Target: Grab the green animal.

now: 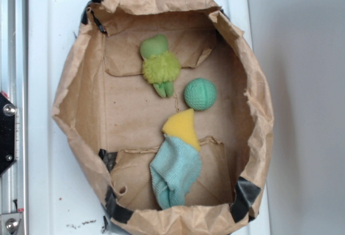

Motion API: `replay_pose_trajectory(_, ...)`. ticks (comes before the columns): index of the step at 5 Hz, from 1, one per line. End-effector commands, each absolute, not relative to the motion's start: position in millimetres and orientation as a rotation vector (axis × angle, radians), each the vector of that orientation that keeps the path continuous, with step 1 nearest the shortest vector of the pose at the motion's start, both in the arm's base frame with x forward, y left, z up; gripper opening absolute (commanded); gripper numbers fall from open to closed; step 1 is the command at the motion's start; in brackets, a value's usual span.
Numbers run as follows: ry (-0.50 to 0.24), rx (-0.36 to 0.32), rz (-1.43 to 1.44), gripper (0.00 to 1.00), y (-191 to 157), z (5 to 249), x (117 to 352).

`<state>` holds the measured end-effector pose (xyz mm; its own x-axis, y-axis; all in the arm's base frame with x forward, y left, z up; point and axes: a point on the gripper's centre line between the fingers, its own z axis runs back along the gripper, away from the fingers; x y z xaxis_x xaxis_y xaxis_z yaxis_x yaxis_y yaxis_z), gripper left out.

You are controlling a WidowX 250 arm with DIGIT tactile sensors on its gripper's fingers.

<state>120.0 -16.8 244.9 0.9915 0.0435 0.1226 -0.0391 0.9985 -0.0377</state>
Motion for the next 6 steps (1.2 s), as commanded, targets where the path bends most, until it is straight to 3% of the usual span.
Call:
replay_pose_trajectory(1, -0.124, -0.035, 0.041, 1.0, -16.8, 244.9, 120.0)
replay_pose_trajectory(2, -0.197, 0.045, -0.07, 1.0, -12.1, 228.6, 155.4)
replay_pose_trajectory(3, -0.236, 0.042, -0.22, 1.0, -4.5, 216.6, 183.1)
replay_pose_trajectory(4, -0.215, 0.083, -0.186, 1.0, -12.0, 214.7, 212.0)
replay_pose_trajectory(5, -0.253, 0.118, -0.395, 1.0, -8.2, 198.7, 243.7)
replay_pose_trajectory(6, -0.283, 0.168, -0.524, 1.0, 2.6, 191.1, 257.6)
